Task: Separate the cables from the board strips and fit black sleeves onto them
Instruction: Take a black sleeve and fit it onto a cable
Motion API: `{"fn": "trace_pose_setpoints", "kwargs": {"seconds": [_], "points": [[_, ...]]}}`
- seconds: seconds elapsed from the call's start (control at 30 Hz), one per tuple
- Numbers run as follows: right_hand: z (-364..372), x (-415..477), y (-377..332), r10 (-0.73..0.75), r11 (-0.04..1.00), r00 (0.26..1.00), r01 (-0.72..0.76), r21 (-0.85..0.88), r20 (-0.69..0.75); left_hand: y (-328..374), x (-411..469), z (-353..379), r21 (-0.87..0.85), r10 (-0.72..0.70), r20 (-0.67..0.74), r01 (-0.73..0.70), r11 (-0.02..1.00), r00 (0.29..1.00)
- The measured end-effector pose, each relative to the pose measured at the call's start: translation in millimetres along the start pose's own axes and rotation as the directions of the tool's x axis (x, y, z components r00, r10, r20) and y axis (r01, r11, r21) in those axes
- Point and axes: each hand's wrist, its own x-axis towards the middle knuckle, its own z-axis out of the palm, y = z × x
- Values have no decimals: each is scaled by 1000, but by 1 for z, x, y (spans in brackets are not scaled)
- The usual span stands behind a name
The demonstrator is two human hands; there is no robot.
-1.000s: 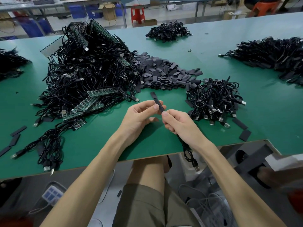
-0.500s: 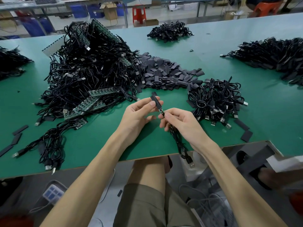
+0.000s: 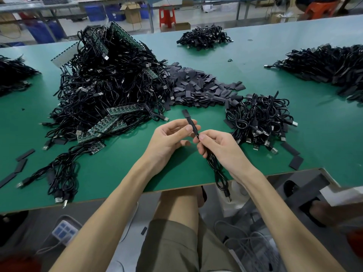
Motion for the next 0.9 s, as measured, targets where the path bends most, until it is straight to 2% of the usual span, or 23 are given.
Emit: {"fn": "trace_pose_setpoints", "kwargs": {"seconds": [0.47,0.67,0.9], "points": [[0,-1,0,-19,999,999,18,-27,-45,-5,0,-1,92,44,3,-44,995,999],[2,-2,-2,4,999,1000,-3,45,-25,-5,1,-4,62,25,-78,-20,998,997],[1,-2,0,7,999,999,-9,-51,-44,-5,4,-5,65,28,-46,-25,998,999]]}}
